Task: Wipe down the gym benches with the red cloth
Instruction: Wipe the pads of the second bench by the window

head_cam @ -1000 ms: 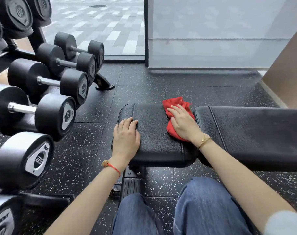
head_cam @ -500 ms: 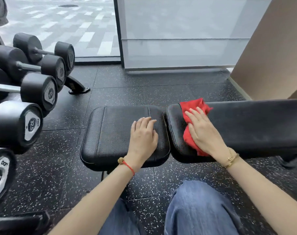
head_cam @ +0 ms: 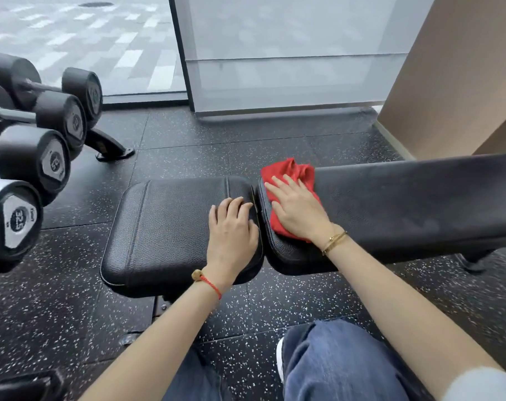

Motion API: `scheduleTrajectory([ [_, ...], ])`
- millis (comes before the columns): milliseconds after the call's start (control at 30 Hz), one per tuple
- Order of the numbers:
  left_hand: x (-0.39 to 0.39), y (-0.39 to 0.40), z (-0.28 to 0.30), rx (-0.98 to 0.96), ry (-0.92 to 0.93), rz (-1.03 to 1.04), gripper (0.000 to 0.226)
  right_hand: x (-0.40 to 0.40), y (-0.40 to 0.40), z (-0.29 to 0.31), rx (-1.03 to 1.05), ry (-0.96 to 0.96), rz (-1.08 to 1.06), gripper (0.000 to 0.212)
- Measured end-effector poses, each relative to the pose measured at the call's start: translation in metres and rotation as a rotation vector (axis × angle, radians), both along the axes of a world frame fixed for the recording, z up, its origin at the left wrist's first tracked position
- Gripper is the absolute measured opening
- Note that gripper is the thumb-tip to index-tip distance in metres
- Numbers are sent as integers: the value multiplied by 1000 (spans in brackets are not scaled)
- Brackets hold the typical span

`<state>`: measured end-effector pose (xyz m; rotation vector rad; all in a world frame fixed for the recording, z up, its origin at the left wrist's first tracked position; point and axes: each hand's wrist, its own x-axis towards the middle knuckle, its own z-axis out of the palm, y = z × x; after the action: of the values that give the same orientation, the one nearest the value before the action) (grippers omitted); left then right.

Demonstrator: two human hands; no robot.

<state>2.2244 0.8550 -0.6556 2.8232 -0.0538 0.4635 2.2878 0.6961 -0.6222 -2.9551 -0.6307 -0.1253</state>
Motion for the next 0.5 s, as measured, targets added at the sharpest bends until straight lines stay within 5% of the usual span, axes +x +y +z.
scheduleTrajectory([
  [167,0,3,-1,-3,6,-11,41,-52,-37,-5,55,18,103,52],
  [400,-3,0,1,-15,17,-14,42,9,-59,4,113,66,-338,49],
  [500,-2,3,2,-16,9,-21,42,3,-33,1,108,62,-266,50],
])
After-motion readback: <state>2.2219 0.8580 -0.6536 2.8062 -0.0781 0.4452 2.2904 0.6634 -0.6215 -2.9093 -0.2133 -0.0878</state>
